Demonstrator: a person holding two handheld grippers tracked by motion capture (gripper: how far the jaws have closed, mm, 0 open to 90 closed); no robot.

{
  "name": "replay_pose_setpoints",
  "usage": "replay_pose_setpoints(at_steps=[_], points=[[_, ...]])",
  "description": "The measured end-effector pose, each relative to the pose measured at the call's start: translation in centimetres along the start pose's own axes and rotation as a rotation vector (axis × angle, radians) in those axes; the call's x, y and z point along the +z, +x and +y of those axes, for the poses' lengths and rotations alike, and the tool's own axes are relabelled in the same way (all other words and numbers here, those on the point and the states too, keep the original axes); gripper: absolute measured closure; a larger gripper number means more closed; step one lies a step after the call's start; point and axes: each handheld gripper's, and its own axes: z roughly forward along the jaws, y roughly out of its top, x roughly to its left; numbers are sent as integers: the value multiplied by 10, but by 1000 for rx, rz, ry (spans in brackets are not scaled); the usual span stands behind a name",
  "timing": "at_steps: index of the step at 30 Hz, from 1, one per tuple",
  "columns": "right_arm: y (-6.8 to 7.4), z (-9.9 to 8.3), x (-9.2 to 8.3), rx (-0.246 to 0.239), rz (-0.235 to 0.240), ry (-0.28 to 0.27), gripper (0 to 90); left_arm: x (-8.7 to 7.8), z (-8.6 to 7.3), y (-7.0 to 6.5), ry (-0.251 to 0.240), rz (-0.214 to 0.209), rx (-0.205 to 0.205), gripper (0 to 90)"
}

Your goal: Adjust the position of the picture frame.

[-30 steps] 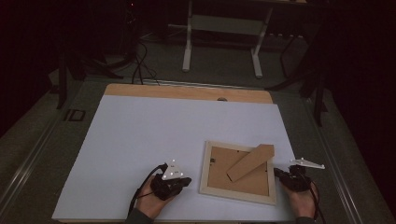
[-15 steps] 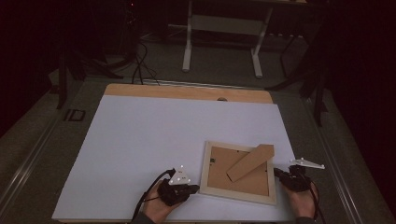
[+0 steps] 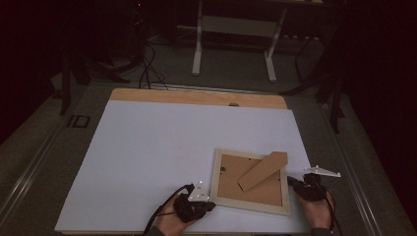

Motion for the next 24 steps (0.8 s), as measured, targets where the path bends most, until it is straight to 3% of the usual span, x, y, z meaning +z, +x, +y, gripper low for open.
replay_pose_setpoints(at_steps=[10, 24], points=[[1, 2, 3, -11, 10, 2, 900, -1, 0, 3, -1, 2, -18, 900], [6, 4, 5, -34, 23, 9, 900, -6, -2, 13, 0, 39, -61, 900]])
